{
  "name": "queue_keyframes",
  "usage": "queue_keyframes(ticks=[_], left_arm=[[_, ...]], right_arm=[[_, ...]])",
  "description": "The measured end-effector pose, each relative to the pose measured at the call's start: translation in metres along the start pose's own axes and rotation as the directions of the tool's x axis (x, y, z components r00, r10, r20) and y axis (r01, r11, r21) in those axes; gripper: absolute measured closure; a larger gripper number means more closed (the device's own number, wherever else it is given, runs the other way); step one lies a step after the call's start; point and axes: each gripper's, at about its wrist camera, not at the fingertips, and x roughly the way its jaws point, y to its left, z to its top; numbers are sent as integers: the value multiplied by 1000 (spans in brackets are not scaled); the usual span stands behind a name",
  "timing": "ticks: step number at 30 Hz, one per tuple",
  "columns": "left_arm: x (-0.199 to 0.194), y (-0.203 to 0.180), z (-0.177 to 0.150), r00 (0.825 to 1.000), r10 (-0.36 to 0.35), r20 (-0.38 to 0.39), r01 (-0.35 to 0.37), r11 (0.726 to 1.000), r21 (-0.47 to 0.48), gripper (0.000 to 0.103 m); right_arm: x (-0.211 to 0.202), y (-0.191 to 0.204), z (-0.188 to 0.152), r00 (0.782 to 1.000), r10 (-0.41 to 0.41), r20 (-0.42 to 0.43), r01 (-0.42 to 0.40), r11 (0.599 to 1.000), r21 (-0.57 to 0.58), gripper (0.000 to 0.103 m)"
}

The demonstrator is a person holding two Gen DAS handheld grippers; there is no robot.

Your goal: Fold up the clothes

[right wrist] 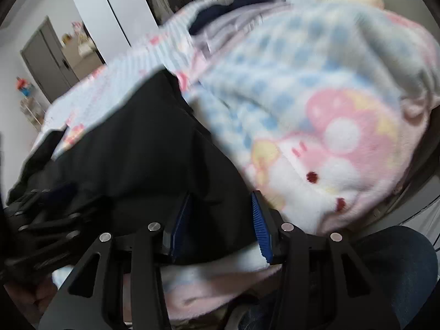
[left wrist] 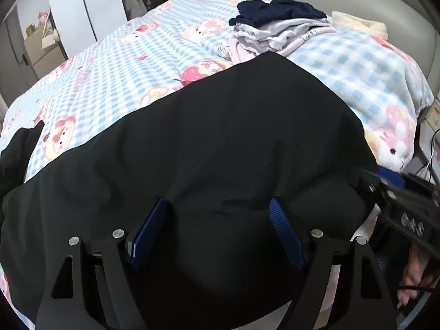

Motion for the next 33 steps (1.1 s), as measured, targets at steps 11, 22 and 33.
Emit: queue_keyframes(ticks=[11, 22, 33], left_arm=[[-34, 21, -12, 996, 17, 84, -9, 996, -89, 24], [-69, 126, -86, 998, -4, 70, 34, 900, -435, 23], [-95, 216, -159, 968, 247, -40, -208, 703, -680, 30]], right_arm=[[-2, -8, 6, 994, -105, 38, 104, 994, 17, 60], [-47, 82, -26, 977, 165, 133, -128, 960, -249, 40], [9, 77, -23, 997, -41, -61, 34, 993, -115, 44]])
